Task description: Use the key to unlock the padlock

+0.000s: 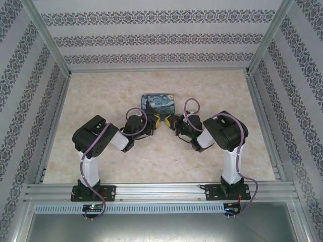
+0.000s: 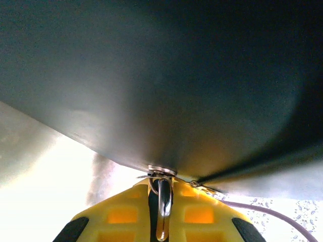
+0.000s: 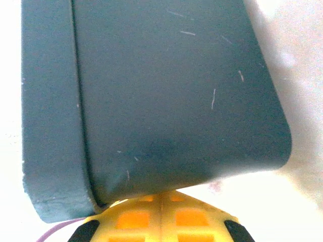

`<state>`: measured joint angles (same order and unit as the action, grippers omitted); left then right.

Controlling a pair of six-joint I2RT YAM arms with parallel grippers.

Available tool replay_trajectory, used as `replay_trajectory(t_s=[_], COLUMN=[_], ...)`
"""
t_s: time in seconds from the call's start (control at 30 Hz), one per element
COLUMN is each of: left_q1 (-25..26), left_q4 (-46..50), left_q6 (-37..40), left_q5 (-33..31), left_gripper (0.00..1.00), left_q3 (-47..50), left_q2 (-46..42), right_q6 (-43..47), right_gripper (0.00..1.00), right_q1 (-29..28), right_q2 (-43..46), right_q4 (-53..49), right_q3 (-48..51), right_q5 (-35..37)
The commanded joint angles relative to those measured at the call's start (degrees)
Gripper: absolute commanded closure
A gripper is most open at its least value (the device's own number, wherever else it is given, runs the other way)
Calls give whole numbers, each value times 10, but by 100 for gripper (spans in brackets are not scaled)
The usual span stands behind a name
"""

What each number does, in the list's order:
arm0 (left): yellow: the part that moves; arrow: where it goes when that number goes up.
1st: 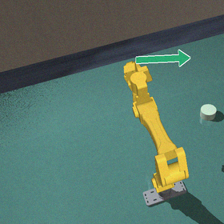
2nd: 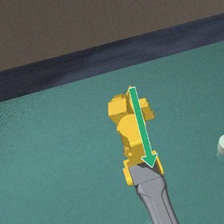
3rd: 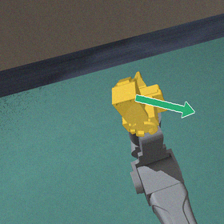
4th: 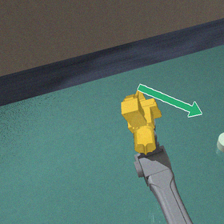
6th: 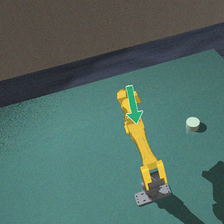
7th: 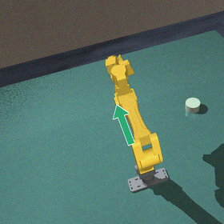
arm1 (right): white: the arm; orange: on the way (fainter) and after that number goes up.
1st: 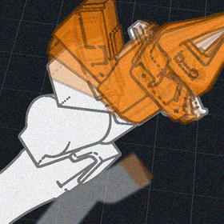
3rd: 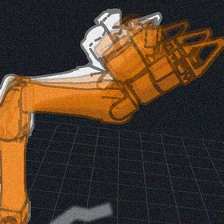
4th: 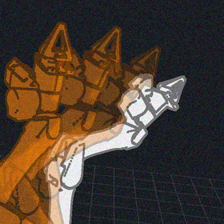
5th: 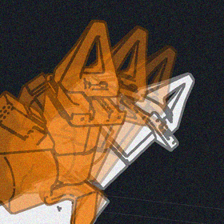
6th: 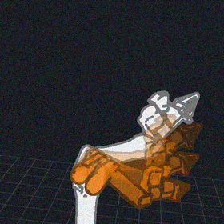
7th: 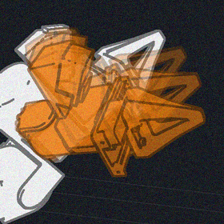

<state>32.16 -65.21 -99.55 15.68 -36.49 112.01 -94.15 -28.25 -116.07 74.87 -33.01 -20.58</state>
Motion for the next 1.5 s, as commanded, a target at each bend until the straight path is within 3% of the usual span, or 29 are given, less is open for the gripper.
replay_trajectory(t_s=[0.0, 0.47, 0.83, 1.47], left_q1=[54, 55, 55, 55], left_q4=[-72, -95, -76, -13], left_q6=[-4, -37, -44, 25], left_q5=[135, 128, 130, 154], left_gripper=[100, 100, 100, 100], left_q3=[-20, -16, -16, -10], left_q2=[-26, -31, -49, -58], right_q6=[20, 126, 151, 82], right_gripper=[100, 100, 100, 100], right_q1=[-31, -19, -6, -9], right_q2=[2, 2, 11, 35], right_q4=[8, 12, 12, 8], right_q3=[-44, -28, -23, -39], right_q5=[-34, -68, -78, -62])
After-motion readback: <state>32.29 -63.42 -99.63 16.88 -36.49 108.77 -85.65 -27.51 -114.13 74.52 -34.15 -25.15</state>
